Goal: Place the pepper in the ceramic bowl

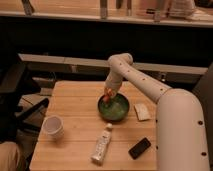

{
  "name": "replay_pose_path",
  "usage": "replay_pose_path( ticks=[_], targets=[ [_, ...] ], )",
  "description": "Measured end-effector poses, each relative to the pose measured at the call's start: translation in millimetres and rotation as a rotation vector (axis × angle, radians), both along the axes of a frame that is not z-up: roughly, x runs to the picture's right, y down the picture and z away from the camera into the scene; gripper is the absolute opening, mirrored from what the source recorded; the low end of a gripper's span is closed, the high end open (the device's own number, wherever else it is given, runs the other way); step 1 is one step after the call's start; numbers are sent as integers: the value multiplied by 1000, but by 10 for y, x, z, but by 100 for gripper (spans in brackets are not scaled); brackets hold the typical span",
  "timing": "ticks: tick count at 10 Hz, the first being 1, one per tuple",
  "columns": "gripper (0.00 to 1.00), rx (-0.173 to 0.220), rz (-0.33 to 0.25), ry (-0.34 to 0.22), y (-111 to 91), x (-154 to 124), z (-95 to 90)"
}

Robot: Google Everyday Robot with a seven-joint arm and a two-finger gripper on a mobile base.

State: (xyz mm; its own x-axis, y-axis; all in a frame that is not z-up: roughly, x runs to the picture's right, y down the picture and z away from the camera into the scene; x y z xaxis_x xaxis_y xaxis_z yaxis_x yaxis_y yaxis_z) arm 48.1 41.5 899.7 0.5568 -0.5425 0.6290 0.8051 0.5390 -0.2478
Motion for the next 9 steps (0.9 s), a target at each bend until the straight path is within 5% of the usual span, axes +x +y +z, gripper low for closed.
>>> replay_pose_path(
  ticks=[6, 9],
  targets=[
    [0, -8, 16, 9, 33, 125, -7],
    [16, -11, 22, 14, 42, 187, -7]
  ],
)
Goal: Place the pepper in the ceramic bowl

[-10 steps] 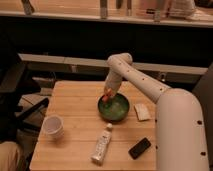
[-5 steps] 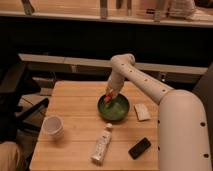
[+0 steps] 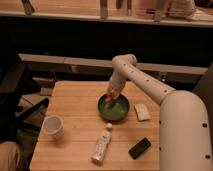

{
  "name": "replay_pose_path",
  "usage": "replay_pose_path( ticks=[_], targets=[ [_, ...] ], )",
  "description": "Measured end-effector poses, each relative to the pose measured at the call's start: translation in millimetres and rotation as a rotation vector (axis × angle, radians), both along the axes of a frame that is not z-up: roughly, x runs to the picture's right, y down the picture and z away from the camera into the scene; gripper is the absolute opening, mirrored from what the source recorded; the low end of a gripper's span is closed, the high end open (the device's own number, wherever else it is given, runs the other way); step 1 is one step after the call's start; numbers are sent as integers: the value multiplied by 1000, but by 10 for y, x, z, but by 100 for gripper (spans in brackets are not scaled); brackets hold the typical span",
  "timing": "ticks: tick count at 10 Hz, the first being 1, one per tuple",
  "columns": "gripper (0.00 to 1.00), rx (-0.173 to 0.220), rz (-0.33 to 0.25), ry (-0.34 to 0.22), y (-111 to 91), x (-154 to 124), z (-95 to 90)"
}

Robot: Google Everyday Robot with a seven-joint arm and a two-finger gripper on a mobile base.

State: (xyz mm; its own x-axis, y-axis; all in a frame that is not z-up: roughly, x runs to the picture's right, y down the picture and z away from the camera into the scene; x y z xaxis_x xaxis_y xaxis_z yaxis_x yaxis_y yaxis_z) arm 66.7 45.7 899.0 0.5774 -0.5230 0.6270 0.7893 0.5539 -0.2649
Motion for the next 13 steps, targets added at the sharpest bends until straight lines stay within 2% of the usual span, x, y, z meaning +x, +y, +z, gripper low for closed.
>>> replay_pose_path(
  ticks=[4, 9, 10, 13],
  targets=[
    [23, -5, 4, 5, 19, 74, 4],
    [72, -9, 5, 8, 28, 135, 6],
    [76, -8, 6, 8, 27, 140, 7],
    [80, -9, 7, 10, 32, 167, 14]
  ],
)
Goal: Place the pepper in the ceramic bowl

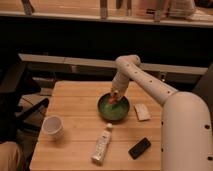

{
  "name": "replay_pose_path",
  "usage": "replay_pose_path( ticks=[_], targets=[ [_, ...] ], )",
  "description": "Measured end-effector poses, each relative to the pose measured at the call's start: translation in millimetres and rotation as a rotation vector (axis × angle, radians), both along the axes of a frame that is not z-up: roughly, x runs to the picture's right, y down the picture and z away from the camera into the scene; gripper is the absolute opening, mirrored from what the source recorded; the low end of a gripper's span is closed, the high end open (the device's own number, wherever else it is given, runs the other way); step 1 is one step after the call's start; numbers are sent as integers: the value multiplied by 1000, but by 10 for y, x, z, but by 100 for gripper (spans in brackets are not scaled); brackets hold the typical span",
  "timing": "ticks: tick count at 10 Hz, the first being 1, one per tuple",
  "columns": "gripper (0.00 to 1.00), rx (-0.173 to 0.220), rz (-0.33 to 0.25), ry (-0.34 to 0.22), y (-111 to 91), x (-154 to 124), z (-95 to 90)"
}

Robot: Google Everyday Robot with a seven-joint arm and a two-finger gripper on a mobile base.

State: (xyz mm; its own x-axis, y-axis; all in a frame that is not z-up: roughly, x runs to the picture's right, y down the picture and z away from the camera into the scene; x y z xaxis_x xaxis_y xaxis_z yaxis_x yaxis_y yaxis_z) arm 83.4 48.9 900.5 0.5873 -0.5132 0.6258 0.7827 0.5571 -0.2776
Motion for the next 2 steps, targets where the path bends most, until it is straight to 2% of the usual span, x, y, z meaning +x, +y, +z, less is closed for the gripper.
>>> replay_pose_path(
  ticks=[2],
  targets=[
    [80, 0, 0, -1, 0, 6, 4]
  ],
)
